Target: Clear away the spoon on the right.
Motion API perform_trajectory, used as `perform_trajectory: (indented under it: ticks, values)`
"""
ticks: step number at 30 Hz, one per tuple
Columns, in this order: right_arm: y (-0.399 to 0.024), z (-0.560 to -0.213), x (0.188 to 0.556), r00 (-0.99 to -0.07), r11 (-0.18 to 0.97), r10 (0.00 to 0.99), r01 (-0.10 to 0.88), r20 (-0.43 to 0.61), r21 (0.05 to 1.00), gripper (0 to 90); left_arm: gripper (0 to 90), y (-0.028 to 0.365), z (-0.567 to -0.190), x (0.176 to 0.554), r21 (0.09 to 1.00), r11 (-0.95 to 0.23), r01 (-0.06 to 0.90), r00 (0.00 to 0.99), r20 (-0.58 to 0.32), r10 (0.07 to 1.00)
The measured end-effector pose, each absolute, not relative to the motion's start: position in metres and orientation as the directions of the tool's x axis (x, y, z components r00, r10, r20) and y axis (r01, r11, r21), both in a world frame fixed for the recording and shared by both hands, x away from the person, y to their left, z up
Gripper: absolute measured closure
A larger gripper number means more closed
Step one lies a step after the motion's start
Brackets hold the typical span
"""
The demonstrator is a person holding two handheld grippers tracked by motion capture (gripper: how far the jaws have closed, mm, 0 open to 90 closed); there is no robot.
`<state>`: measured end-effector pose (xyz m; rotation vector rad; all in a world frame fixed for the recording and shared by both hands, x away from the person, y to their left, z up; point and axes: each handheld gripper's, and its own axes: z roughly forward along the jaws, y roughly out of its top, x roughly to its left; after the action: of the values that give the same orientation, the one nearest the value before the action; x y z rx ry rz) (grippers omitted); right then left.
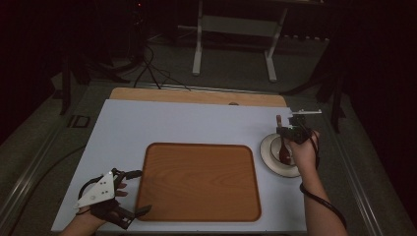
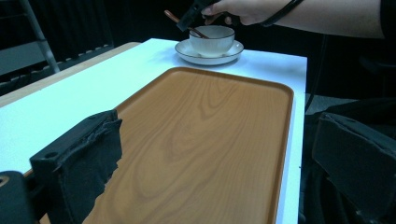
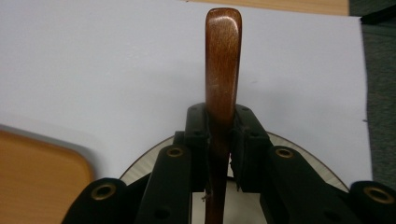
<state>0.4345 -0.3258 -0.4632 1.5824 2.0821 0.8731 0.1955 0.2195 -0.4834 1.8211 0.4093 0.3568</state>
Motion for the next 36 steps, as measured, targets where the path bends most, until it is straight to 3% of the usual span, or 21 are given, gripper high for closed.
perform_trajectory:
  ticks: [24, 28, 36]
  values:
    - [-0.327, -0.404, 0.418, -0.349, 0.180, 0.933, 0.666, 0.089, 0.724, 78.6, 2.5, 0.218, -0.482, 0.195, 0.962, -0.257, 0.090, 0.894, 0.036, 0.447]
    - [-0.316, -0.387, 0.409, -0.374, 0.225, 0.926, 0.658, 0.053, 0.718, 78.6, 2.5, 0.218, -0.482, 0.194, 0.962, -0.258, 0.090, 0.894, 0.036, 0.447]
    - [-0.307, -0.362, 0.391, -0.394, 0.193, 0.913, 0.647, 0.107, 0.737, 78.7, 2.5, 0.218, -0.482, 0.194, 0.963, -0.255, 0.087, 0.894, 0.037, 0.447]
